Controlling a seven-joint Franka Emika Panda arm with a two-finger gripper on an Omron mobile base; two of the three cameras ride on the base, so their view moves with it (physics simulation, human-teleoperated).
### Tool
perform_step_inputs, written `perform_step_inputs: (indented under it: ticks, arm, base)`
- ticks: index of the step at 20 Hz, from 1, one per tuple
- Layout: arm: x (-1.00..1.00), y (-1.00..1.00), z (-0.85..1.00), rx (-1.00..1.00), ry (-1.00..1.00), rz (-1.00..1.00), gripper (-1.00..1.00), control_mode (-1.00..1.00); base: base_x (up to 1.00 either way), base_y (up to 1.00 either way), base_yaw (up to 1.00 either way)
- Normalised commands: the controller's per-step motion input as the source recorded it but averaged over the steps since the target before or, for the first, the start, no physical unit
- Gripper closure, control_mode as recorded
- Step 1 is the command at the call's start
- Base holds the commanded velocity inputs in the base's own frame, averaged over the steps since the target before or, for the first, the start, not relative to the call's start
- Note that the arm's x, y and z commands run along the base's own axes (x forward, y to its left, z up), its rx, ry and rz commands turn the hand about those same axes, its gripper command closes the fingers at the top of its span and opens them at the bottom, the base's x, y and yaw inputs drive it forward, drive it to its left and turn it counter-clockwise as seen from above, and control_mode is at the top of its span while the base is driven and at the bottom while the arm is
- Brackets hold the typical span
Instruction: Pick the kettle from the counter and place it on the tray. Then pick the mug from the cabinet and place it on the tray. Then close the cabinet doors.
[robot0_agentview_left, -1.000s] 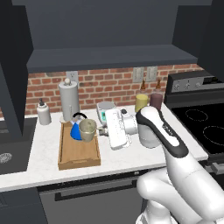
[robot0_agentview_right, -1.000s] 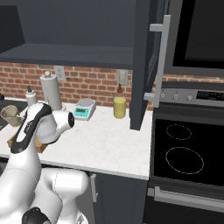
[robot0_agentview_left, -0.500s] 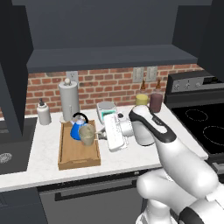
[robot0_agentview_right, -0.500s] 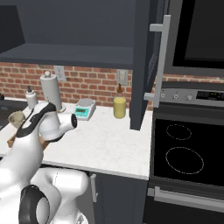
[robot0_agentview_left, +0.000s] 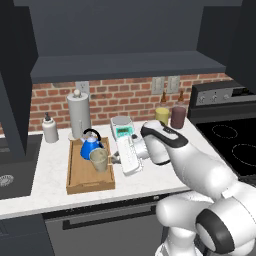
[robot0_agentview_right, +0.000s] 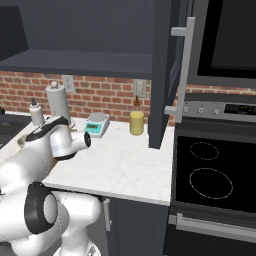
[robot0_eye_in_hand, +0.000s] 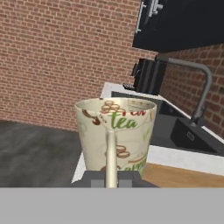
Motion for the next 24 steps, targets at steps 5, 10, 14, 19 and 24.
perform_step_inputs:
  ticks: [5,10,14,19,24]
  arm:
    - [0.09,0.0,-0.36,-0.03,0.05,0.0,1.0,-1.0]
    - [0.07,0.0,-0.34,-0.02,0.08,0.0,1.0,-1.0]
    - [0.08,0.05,-0.28,-0.01,0.07,0.0,1.0,-1.0]
    - [0.11,0.13,-0.17,0.0,0.0,0.0,1.0,-1.0]
    - [0.18,0.16,-0.08,0.0,0.0,0.0,1.0,-1.0]
  base:
    - [0.0,0.0,0.0]
    - [0.0,0.0,0.0]
    - [0.0,0.0,0.0]
    - [0.0,0.0,0.0]
    - [0.0,0.0,0.0]
